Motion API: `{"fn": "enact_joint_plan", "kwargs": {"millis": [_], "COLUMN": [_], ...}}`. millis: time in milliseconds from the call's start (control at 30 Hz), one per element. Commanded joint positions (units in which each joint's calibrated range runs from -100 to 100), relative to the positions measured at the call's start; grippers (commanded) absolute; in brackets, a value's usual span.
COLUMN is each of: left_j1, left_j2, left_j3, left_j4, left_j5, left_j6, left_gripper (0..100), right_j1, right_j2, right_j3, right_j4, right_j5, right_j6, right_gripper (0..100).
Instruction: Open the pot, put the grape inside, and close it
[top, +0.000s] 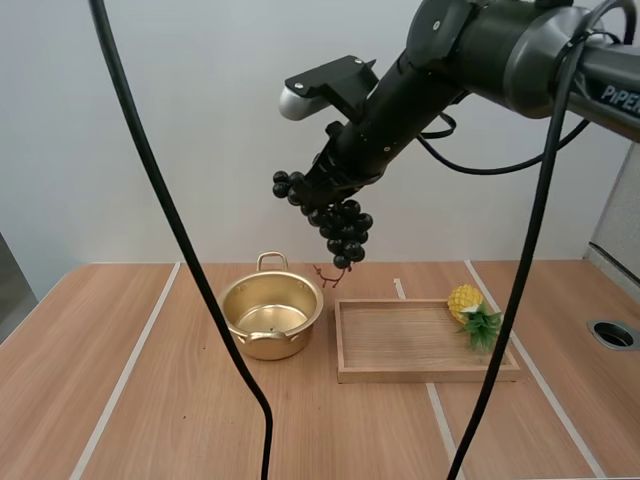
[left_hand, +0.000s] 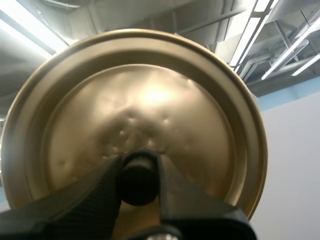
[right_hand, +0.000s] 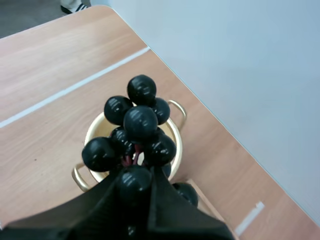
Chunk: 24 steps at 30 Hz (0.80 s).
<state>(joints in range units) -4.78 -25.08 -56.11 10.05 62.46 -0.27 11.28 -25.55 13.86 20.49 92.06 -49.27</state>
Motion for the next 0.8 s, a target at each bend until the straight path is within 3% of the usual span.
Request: {"fn": "enact_joint_plan", "kwargs": {"millis": [0,500,767], "left_j1": [-0.18,-0.18,-0.18], "left_j2": [-0.48,-2.08,-2.19], "left_j3": [-0.26,-0.26,-0.26], "left_j4": [0.42,0.42,0.42], "left_j5": [-6.23,-9.72,-10.1], "left_j6": [-0.01,-0.01,-0.01], "left_gripper": [0,0,0], "right_j1": [1.31,6.48,7.18], "right_j2": [2.07,15.44,21.44], "right_j3": [-0.49,-0.49,-0.49], "right_j4": [0.13,0.25,-0.48], "right_j5": [-5.2,-21.17,-28.52], "right_j6": [0.44,-0.71,-2.17], "right_gripper": [0,0,0]}}
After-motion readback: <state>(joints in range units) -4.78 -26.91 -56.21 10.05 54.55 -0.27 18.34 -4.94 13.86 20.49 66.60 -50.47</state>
